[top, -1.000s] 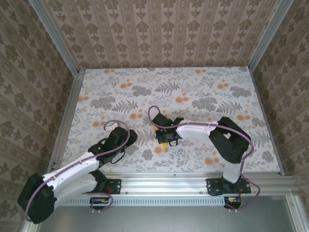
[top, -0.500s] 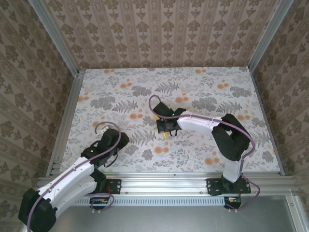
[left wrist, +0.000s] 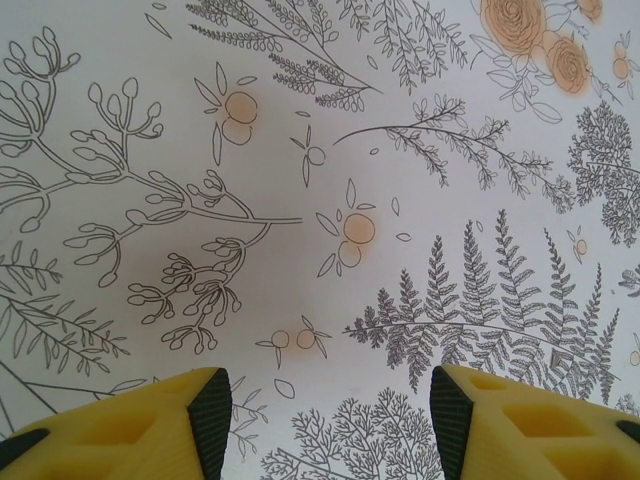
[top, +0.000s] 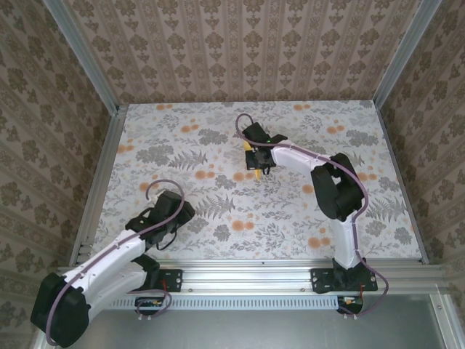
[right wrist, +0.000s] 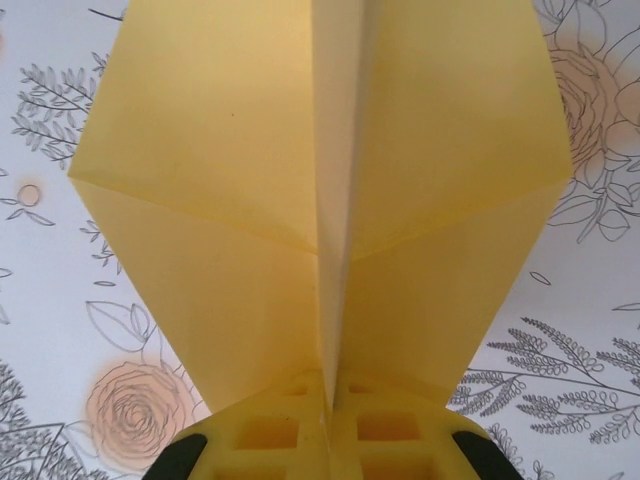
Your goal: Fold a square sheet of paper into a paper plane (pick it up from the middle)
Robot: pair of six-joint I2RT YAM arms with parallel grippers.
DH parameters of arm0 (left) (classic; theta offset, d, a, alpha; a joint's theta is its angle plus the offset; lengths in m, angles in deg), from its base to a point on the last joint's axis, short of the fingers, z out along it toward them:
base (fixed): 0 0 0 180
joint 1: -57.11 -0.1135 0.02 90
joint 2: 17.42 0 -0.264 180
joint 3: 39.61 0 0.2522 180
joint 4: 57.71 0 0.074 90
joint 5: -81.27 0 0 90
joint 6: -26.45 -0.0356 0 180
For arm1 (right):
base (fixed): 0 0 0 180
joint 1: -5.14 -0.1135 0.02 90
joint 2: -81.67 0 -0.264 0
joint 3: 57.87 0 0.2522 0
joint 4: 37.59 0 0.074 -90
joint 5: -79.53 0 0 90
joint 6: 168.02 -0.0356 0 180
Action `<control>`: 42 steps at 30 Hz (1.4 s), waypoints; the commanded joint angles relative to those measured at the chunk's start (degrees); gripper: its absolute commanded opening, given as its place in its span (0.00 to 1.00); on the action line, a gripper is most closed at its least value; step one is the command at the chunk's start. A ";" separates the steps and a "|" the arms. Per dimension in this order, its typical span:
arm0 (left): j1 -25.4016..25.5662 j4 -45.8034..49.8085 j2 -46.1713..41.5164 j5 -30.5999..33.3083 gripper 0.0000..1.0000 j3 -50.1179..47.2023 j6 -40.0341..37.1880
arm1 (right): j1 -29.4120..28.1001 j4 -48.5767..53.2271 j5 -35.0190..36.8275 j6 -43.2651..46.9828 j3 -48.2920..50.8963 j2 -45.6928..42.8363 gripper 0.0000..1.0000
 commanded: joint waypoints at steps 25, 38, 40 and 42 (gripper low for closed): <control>-0.73 -2.48 1.62 -1.79 0.59 1.66 -1.56 | -0.68 6.10 1.53 1.77 -5.95 9.81 0.13; -0.69 -1.62 1.67 -1.92 0.60 2.42 -2.47 | -2.09 7.45 4.01 0.91 -6.56 7.08 0.19; -0.73 -1.25 1.90 -1.83 0.60 2.96 -2.83 | -2.08 8.22 4.55 1.11 -7.07 4.11 0.25; -0.73 -0.90 2.47 -1.65 0.60 3.73 -3.16 | -2.09 9.42 4.65 1.43 -7.73 1.06 0.32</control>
